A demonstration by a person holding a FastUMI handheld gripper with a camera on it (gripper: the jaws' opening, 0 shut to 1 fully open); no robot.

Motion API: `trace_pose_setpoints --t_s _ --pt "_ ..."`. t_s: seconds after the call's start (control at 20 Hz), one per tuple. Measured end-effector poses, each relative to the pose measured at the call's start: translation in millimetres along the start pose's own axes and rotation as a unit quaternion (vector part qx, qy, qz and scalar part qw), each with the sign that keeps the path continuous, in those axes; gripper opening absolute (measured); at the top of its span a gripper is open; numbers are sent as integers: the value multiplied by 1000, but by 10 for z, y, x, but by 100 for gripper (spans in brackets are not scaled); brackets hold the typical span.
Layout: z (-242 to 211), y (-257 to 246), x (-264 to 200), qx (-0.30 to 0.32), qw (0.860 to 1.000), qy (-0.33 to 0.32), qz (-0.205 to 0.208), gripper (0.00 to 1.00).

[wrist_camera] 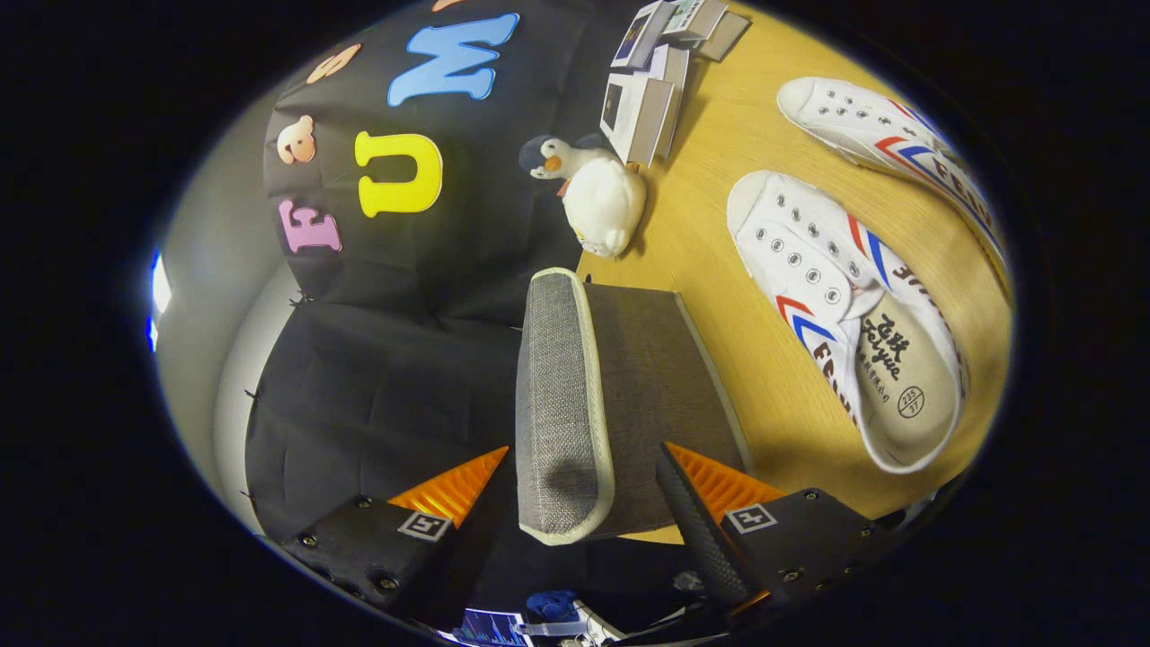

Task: Open the storage box then place both shoes into the box .Put the left shoe in first, then the right shoe, with the right side of both shoes facing outward in a uniform manner.

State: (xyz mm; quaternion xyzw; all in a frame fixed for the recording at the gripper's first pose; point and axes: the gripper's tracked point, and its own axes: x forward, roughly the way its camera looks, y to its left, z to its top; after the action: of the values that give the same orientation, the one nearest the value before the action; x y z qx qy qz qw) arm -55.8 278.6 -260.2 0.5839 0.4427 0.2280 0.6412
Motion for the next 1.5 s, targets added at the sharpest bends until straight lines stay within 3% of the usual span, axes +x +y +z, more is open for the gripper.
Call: trace_pose_setpoints --t_s 0.1,0.15,0.4,0.5,0.7,0.75,0.9,0.95,1.5 --pt "-19 26 42 -3 1000 4 3 95" --pt "-32 51 59 -2 1000 9 6 81" --pt "-70 91 92 -19 999 40 4 81" --pt "-65 79 127 1 999 34 5 47" --pt "-236 123 44 -2 1000 23 14 43" --pt "93 132 29 16 1000 8 9 9" --pt "90 194 -67 1 1000 11 5 7" --pt "43 248 -7 -16 1000 19 1 0" --pt "-17 1405 66 -124 991 26 32 0"
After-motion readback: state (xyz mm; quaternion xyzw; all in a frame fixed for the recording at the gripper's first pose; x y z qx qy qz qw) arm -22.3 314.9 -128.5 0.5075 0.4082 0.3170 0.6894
